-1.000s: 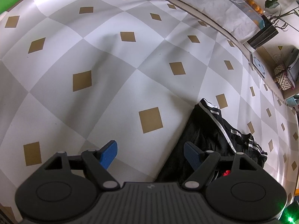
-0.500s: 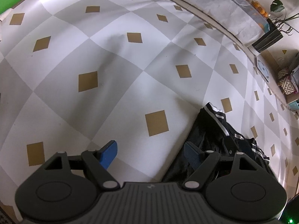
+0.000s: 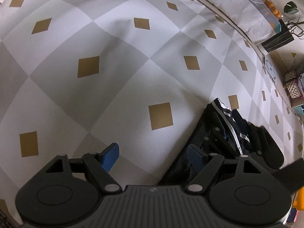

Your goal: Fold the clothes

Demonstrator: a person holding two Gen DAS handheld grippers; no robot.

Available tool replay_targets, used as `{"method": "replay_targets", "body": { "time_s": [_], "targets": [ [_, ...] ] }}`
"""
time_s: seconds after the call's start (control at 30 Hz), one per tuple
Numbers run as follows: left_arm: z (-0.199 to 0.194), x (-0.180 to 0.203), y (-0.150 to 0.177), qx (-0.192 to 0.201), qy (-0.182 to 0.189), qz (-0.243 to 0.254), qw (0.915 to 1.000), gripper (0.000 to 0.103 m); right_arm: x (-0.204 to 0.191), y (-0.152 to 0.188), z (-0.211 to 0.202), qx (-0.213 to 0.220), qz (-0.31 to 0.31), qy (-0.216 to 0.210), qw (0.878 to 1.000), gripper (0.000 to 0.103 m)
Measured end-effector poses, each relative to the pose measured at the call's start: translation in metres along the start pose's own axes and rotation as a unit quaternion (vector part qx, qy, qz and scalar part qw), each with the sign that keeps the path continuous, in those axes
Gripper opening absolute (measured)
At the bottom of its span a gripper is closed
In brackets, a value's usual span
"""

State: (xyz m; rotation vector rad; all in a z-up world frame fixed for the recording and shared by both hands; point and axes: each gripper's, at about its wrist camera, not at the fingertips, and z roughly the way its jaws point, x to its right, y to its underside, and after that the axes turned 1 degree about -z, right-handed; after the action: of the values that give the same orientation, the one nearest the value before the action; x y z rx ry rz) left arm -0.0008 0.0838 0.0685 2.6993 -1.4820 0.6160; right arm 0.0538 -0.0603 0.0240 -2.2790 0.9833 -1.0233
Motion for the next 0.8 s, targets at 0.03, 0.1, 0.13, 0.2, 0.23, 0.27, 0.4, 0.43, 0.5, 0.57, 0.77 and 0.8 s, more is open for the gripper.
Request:
{"method": "replay_targets", "body": {
  "time_s": [0.03, 0.1, 0.13, 0.2, 0.23, 0.27, 0.4, 0.43, 0.5, 0.57, 0.77, 0.8],
  "targets": [
    [0.0, -0.001, 0.0, -0.002, 0.001, -0.003, 1.0, 0.078, -0.004, -0.001, 0.003, 0.001, -0.017, 0.001, 1.0, 0.032],
    [0.0, -0.002, -0.001, -0.005, 0.006, -0.008, 0.9999, 0.078, -0.01, -0.001, 0.008, 0.002, -0.036, 0.003, 0.999, 0.027],
    [-0.001, -0.002, -0.001, -0.006, 0.009, -0.01, 0.9999, 0.078, -0.012, -0.001, 0.011, 0.001, -0.045, 0.005, 0.999, 0.027],
    [-0.002, -0.003, 0.0, -0.006, 0.012, -0.01, 0.9999, 0.078, -0.016, 0.0, 0.017, -0.003, -0.063, 0.008, 0.998, 0.023],
    [-0.002, -0.003, 0.0, -0.007, 0.012, -0.011, 0.9998, 0.078, -0.018, 0.001, 0.02, -0.004, -0.071, 0.011, 0.997, 0.021],
    [-0.002, -0.003, 0.0, -0.008, 0.011, -0.011, 0.9998, 0.078, -0.02, 0.002, 0.022, -0.005, -0.078, 0.015, 0.997, 0.019],
    [-0.001, -0.004, 0.0, -0.013, 0.019, -0.02, 0.9995, 0.078, -0.024, 0.006, 0.029, -0.004, -0.09, 0.021, 0.996, 0.011],
    [-0.001, -0.003, 0.0, -0.014, 0.019, -0.019, 0.9995, 0.078, -0.023, 0.006, 0.03, -0.003, -0.085, 0.024, 0.996, 0.01],
    [0.0, -0.002, 0.001, -0.014, 0.018, -0.017, 0.9996, 0.078, -0.016, 0.005, 0.03, 0.0, -0.043, 0.02, 0.999, 0.008],
    [0.0, -0.001, 0.001, -0.015, 0.018, -0.016, 0.9996, 0.078, 0.005, 0.004, 0.028, 0.001, 0.061, -0.002, 0.998, 0.008],
    [0.003, 0.003, 0.004, -0.016, 0.008, -0.005, 0.9998, 0.078, 0.089, 0.038, 0.031, 0.002, 0.458, -0.065, 0.886, 0.007],
    [0.003, 0.004, 0.005, -0.016, 0.007, -0.003, 0.9998, 0.078, 0.097, 0.047, 0.035, -0.006, 0.504, -0.082, 0.86, 0.008]
  ]
}}
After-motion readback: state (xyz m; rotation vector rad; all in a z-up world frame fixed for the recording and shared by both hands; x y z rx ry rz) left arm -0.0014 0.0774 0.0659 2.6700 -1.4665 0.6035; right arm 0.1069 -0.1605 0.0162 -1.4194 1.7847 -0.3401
